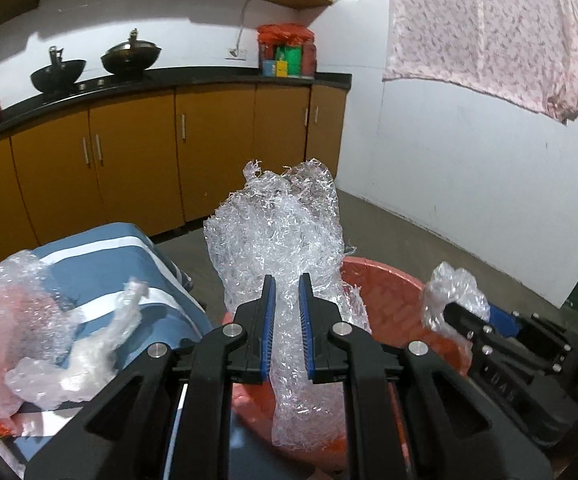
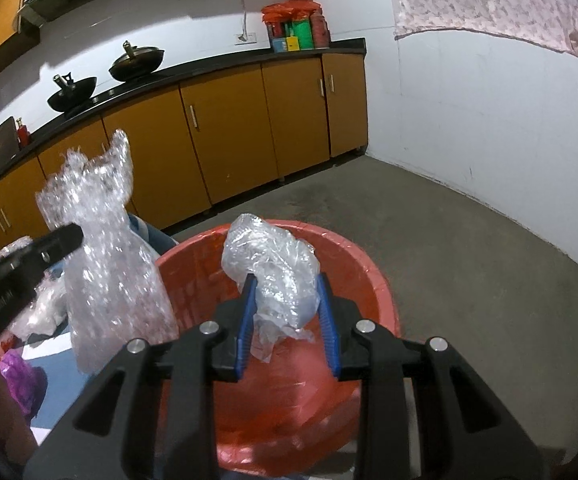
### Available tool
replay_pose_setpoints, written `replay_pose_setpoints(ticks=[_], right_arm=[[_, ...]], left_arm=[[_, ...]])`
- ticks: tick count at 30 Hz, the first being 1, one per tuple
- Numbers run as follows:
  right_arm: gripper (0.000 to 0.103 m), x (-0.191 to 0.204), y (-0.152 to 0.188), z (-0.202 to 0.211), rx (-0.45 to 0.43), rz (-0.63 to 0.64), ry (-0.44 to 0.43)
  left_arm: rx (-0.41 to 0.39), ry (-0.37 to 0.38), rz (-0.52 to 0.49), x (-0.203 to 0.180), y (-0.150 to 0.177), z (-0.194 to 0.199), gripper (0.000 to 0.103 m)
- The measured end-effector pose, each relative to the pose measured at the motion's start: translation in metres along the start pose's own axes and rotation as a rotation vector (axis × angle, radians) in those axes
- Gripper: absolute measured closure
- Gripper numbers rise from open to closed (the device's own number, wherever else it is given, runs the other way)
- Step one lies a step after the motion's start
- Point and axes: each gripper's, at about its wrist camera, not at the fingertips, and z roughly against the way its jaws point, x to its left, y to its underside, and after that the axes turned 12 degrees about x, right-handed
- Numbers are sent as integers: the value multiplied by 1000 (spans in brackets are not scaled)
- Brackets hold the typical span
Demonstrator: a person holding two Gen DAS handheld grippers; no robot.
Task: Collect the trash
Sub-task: 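Carry bubble wrap in both grippers over the orange basket and release, then return both open tools to the table toward the pink bag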
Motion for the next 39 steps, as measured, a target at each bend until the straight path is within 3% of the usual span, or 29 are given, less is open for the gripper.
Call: replay_pose_setpoints(ticks=[6,10,15,21,30,39], right_arm=[[72,-7,-10,-14,10,-22,-21],[67,-7,-14,-19,8,-24,-41],[56,-7,-17,-20,5,-29,-49],[50,-7,-13,-14,-6,-31,-38],[42,-1,-2,16,-48,9,-10],[40,51,24,51,-58,118,-83]], left_arm=[[35,4,-18,-5,0,-17,91],[61,6,-19,-5,2,-23,91],[78,19,25,2,2,-26,76],[89,22,47,6,6,-22,71],[34,-11,121,30,7,23,59],[-54,-146,150,62,44,93,46]])
